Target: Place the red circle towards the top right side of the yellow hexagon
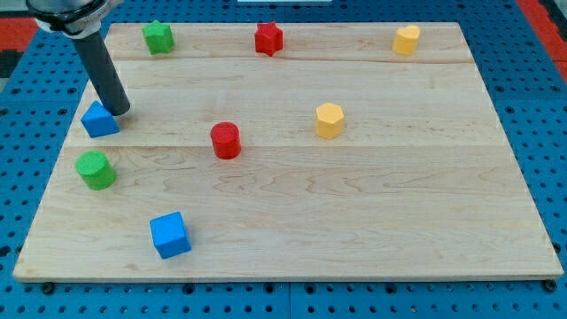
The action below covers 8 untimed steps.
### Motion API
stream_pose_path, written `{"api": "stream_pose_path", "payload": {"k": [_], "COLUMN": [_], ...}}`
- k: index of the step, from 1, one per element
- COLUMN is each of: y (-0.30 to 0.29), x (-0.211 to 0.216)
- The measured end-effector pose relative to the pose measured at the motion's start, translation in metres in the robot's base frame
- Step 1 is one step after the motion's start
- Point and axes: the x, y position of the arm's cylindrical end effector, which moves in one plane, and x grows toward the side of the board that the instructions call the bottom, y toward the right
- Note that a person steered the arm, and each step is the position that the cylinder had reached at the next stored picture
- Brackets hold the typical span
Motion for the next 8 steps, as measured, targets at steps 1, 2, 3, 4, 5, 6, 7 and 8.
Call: {"api": "stream_pose_path", "payload": {"k": [1, 2, 3, 4, 5, 6, 7, 8], "y": [0.015, 0.061, 0.082, 0.122, 0.182, 0.245, 0.280, 0.292], "x": [0.015, 0.019, 0.035, 0.066, 0.070, 0.063, 0.050, 0.031]}}
